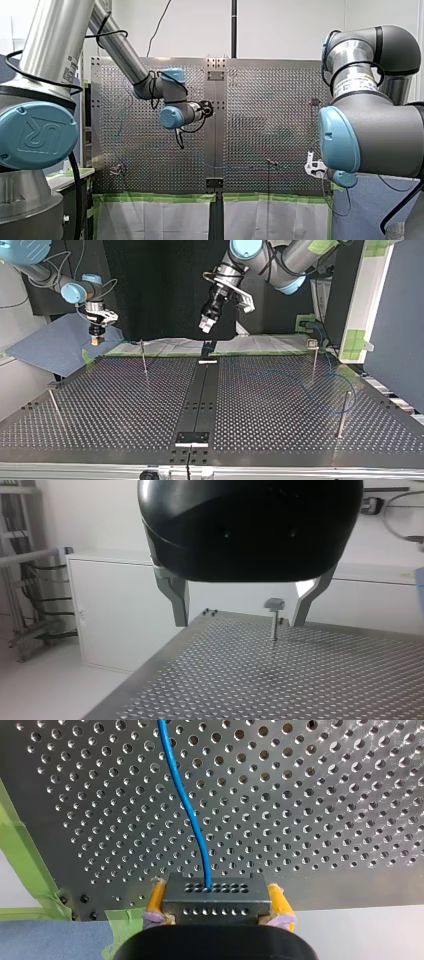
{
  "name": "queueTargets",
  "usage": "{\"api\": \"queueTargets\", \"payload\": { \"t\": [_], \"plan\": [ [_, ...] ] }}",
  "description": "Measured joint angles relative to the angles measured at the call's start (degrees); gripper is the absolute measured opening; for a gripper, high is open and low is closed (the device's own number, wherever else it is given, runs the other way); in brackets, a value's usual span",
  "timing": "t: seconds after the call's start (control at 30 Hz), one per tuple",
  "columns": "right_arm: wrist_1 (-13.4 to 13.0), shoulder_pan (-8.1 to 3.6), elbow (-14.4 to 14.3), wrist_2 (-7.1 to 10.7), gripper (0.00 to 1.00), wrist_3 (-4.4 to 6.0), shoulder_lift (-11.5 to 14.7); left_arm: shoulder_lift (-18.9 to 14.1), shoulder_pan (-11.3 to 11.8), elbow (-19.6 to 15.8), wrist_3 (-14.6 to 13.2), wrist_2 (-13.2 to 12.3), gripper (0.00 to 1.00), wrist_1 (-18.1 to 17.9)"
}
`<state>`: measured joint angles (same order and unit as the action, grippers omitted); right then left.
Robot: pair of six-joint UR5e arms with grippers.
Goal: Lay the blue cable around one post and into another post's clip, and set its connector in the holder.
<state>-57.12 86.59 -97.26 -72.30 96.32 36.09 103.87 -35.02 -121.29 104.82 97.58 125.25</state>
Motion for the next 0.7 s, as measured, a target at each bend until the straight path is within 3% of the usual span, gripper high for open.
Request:
{"api": "queueTargets", "payload": {
  "t": [0.27, 0.7],
  "plan": [
    [0.0, 0.08, 0.0, 0.01, 0.00, -0.10, 0.0, 1.7, 0.0, -4.5, -0.3, 0.0, 0.95, -4.2],
    [0.2, 0.00, 0.9, -0.27, 0.00, -0.45, 0.0, 1.7, 0.0, -10.5, -0.9, 0.1, 0.95, -4.7]
  ]
}}
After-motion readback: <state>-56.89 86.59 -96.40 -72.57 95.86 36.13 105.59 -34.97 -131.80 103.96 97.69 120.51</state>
